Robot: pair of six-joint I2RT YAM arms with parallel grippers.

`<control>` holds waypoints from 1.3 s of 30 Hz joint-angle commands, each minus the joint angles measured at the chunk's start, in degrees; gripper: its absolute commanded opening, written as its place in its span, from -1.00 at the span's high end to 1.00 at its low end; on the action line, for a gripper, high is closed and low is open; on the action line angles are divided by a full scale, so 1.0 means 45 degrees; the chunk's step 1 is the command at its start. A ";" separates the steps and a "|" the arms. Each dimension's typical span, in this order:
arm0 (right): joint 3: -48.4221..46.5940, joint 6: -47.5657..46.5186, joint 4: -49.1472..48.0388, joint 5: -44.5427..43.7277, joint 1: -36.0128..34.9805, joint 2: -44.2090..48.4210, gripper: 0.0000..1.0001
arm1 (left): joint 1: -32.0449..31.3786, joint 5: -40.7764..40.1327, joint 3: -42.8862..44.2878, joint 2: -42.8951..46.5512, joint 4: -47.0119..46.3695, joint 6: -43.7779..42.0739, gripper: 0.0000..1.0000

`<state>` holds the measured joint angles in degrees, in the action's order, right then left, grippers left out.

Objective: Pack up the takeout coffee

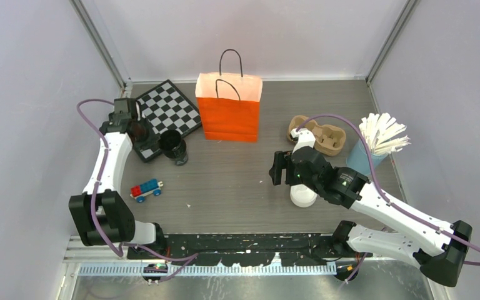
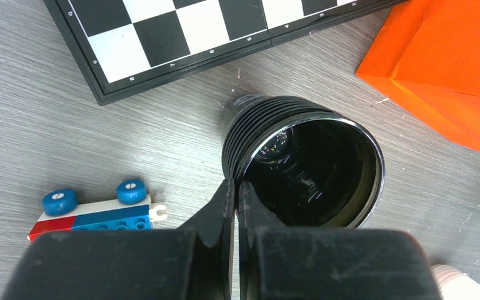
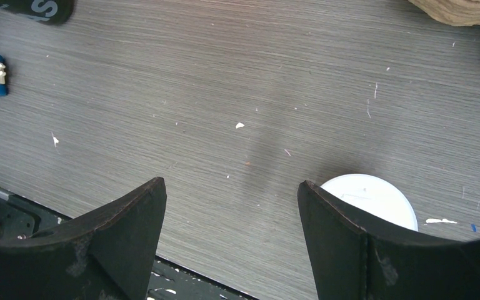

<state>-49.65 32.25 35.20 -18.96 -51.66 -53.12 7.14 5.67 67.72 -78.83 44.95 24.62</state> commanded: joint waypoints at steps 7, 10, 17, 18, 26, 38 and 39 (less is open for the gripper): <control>-0.0297 0.0177 -0.0665 -0.0110 -0.0063 -0.0380 -0.62 | 0.0063 0.0286 0.1339 0.0574 0.0656 -0.0624 0.92; -0.0273 0.0177 -0.0642 -0.0236 -0.0056 -0.0401 -0.62 | 0.0055 0.0136 0.1280 0.0468 0.0742 -0.0724 0.90; -0.0271 0.0195 -0.0635 -0.0186 -0.0062 -0.0265 -0.62 | 0.0053 0.0652 0.1264 0.0213 0.0373 -0.0964 0.49; -0.0305 0.0187 -0.0618 -0.0182 -0.0063 -0.0246 -0.62 | 0.0050 0.0890 0.1246 0.0159 0.0291 -0.1089 0.48; -0.0383 0.0120 -0.0577 -0.0201 -0.0053 -0.0260 -0.62 | 0.0040 0.1214 0.1175 -0.0526 0.0039 -0.1378 0.57; -0.0334 0.0099 -0.0558 -0.0239 -0.0061 -0.0276 -0.62 | 0.0026 0.1160 0.1255 -0.0865 0.0245 -0.1699 0.60; -0.0342 0.0089 -0.0557 -0.0240 -0.0063 -0.0257 -0.62 | 0.0022 0.1127 0.1231 -0.0848 0.0219 -0.1702 0.60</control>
<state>-49.65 32.27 34.33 -18.98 -51.66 -55.13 7.14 9.78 72.47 -82.56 46.57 18.50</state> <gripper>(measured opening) 0.812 0.203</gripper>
